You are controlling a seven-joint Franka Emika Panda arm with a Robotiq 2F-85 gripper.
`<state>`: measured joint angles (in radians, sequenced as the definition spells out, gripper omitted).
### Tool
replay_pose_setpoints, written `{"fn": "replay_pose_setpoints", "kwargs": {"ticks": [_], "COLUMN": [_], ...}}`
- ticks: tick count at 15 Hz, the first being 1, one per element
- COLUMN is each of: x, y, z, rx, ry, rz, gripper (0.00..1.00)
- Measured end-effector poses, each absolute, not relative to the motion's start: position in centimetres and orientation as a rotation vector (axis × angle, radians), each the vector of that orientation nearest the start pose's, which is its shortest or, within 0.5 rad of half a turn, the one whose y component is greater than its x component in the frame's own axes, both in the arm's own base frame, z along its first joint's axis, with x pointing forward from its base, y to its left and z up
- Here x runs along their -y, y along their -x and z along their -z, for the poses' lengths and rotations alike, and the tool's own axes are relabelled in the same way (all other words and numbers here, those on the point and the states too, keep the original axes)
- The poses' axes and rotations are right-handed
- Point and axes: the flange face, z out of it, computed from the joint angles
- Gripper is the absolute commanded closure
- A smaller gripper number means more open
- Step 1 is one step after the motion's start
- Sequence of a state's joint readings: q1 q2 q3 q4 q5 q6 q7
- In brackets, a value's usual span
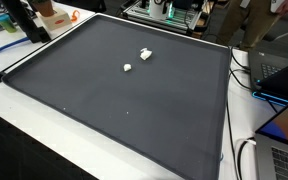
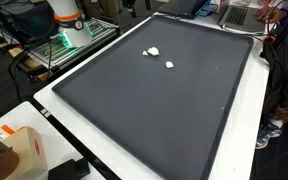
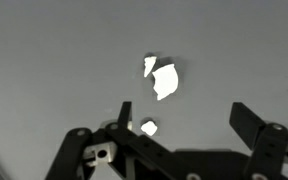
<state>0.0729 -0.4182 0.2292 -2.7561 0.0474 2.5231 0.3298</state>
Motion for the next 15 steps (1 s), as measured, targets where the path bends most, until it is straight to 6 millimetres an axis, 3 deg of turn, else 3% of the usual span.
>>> {"fn": "replay_pose_setpoints", "kwargs": {"ticks": [5, 11, 15], "x": [-11.1, -11.1, -11.3], "y": [-37.9, -38.1, -38.8], "z": [-32.1, -32.4, -31.6], "rx": [-0.275, -0.275, -0.272], "ry": [3.145, 3.140, 3.110], "rz": [0.245, 0.259, 0.310], "gripper": [0.00, 0.00, 0.00]}}
